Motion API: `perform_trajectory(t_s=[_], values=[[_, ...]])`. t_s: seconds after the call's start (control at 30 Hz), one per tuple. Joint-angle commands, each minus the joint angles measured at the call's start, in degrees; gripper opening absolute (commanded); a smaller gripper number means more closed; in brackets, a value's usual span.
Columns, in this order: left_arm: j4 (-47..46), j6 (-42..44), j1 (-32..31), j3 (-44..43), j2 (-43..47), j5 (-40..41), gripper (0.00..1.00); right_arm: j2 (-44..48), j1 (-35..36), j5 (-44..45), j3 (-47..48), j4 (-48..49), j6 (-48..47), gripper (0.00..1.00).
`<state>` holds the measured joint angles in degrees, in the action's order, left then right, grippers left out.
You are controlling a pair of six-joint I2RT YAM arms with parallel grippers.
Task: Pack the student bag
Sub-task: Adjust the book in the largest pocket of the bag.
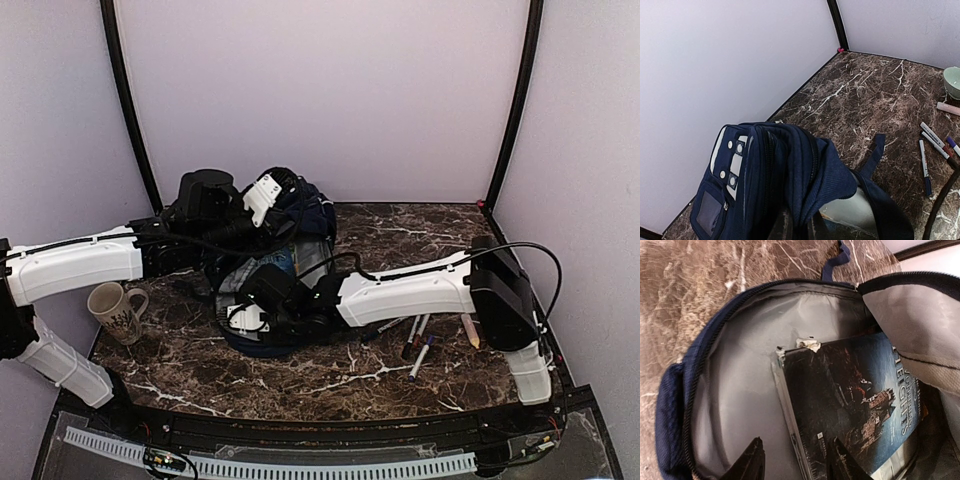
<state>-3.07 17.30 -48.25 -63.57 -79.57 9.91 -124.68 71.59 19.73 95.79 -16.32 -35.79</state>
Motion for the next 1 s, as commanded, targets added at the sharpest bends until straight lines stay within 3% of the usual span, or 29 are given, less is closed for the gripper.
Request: perform_trajectory(t_s=[0.0,0.17,0.73,0.97], values=[[-8.6,-1.2,-0.4,-1.3,4.6,-2.9,0.00,-2.9,0.1,2.0,3.1,0.9,-1.1,0.43],[-8.6,-1.3,-0.4,-1.3,4.8,-3.0,0.00,-6.1,-0.1,4.8,4.7,0.7,-3.3,0.55],[-7.7,-2.3,-0.4,-1.7,4.7,-5.0,0.00,-8.7,-8.9,2.2,10.3,10.9,-4.8,0.32],[-7.7,-2.5,-0.4,-1.7,5.0,-5.3,0.00,-9.5,-9.9,1.2,8.8,19.1,-4.6,0.33]])
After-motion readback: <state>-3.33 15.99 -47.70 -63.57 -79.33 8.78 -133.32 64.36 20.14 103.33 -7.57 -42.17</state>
